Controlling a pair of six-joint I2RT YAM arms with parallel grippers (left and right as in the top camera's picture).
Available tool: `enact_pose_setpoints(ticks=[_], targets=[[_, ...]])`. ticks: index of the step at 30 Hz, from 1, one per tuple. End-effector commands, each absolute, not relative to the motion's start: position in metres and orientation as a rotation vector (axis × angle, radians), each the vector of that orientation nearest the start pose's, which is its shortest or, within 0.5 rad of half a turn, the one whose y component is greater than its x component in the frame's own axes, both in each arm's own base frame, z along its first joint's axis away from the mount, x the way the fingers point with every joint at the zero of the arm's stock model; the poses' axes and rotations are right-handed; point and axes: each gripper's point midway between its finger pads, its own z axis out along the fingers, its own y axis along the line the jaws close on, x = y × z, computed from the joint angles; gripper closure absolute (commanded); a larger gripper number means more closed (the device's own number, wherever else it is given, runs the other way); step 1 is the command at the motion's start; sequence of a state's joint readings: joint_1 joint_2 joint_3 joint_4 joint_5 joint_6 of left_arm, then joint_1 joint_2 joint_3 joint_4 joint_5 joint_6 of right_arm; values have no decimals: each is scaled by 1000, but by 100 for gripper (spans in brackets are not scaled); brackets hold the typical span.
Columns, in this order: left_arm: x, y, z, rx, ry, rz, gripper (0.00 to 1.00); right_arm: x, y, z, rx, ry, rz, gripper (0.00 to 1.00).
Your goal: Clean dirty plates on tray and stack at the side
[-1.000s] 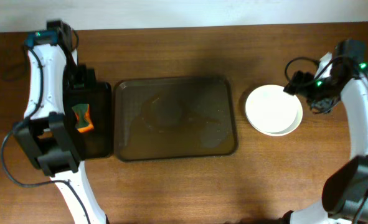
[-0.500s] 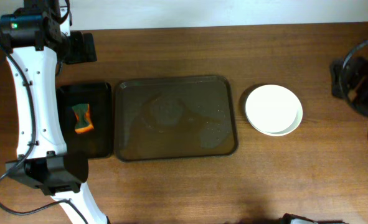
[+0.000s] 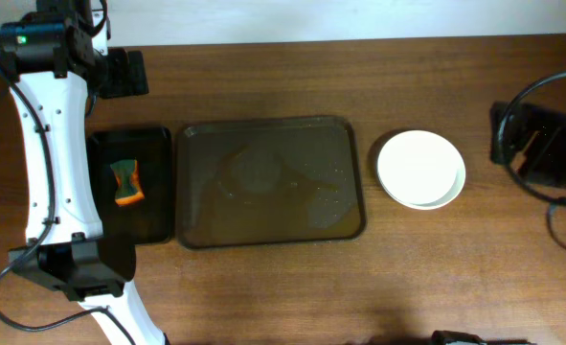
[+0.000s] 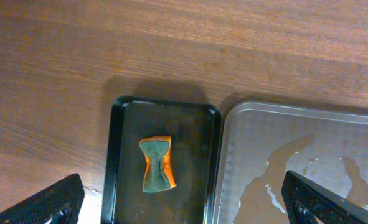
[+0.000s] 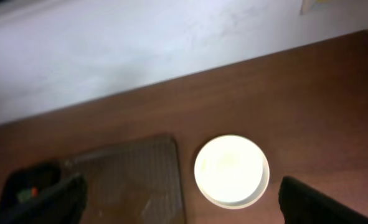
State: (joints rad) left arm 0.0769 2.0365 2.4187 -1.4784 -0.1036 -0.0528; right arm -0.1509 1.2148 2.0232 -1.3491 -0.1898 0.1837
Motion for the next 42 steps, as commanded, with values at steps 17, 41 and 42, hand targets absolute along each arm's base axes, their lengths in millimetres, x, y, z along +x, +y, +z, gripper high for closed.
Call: enact_pose_setpoints(ticks=[17, 41, 42], targets=[[453, 53, 276, -205, 2664, 138, 0, 259, 20, 258, 64, 1549, 207, 2], [453, 53, 276, -205, 2664, 138, 0, 245, 19, 156, 75, 1652, 196, 2], [453, 53, 276, -205, 2664, 138, 1, 245, 19, 156, 75, 1652, 196, 2]])
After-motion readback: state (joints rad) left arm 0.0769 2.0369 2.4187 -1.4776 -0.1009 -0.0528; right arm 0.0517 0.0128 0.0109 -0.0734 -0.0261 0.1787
